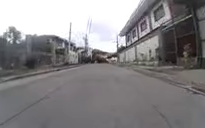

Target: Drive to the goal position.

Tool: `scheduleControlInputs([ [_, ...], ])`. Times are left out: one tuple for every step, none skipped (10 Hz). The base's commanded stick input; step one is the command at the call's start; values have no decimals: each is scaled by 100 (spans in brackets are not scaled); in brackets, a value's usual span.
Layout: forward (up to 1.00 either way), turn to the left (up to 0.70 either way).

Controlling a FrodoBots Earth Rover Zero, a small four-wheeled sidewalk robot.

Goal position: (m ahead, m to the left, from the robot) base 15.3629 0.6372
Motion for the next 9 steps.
scheduleControlInputs([
  [63,0],
  [63,0],
  [63,0],
  [63,0],
  [63,0],
  [63,0],
  [63,0],
  [63,0],
  [63,0],
])
